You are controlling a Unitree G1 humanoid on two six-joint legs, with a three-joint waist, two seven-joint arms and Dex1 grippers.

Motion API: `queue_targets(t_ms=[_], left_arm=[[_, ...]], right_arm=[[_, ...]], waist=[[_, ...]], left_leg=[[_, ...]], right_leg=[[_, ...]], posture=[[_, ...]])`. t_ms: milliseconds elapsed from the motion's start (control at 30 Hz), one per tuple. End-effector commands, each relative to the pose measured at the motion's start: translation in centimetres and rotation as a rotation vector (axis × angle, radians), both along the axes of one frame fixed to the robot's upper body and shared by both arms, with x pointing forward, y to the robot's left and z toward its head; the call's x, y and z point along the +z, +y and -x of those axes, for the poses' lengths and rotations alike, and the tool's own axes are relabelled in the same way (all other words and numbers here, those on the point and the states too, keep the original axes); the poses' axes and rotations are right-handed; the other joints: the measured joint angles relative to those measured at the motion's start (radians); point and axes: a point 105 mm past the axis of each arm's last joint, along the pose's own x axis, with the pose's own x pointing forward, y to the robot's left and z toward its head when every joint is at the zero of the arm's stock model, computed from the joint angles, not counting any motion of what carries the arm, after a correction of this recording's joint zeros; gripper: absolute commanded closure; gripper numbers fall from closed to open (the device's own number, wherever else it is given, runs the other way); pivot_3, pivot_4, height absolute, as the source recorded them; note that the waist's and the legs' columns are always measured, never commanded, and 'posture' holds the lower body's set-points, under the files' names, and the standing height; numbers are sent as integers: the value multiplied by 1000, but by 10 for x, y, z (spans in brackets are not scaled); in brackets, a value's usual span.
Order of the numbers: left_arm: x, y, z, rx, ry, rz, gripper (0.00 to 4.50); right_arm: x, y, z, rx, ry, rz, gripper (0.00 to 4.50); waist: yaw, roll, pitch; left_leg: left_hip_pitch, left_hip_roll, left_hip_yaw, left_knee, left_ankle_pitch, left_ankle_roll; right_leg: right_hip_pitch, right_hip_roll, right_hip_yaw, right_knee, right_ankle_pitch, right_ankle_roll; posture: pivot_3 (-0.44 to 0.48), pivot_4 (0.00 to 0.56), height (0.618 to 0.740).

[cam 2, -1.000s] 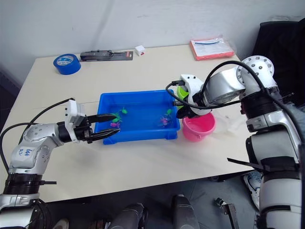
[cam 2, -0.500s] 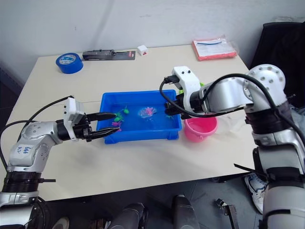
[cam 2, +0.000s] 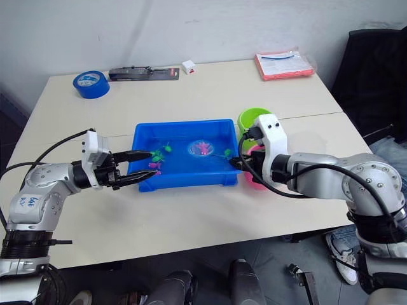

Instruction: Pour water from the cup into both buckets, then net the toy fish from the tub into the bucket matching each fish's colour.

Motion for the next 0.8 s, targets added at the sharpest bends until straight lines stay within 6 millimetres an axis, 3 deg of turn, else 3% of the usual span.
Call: queue_targets(t_ms=[33, 300, 500, 800], left_arm=[[11, 0, 5, -9, -43, 9, 1399], [11, -3, 8, -19, -46, 10, 1399], [18, -8, 7, -45, -61, 22, 1399], [26, -9, -8, -102, -72, 17, 1399]], right_arm=[[19, 1, 0, 15, -117, -7, 3720], [22, -2, 7, 77, -216, 15, 3720], [35, -46, 26, 50, -283, 99, 3720], [52, -93, 45, -76, -357, 231, 3720]], waist=[[1, 0, 0], [2, 0, 0], [25, 0, 0], [29, 0, 0]], left_leg=[[0, 0, 0, 0, 0, 0], [0, 0, 0, 0, 0, 0], [-2, -1, -1, 0, 0, 1], [-2, 0, 1, 0, 1, 3]], right_leg=[[0, 0, 0, 0, 0, 0], [0, 0, 0, 0, 0, 0], [0, 0, 0, -3, 1, 2], [2, 0, 0, -8, 6, 3]], posture=[[0, 150, 740], [0, 150, 740], [0, 150, 740], [0, 150, 740]])
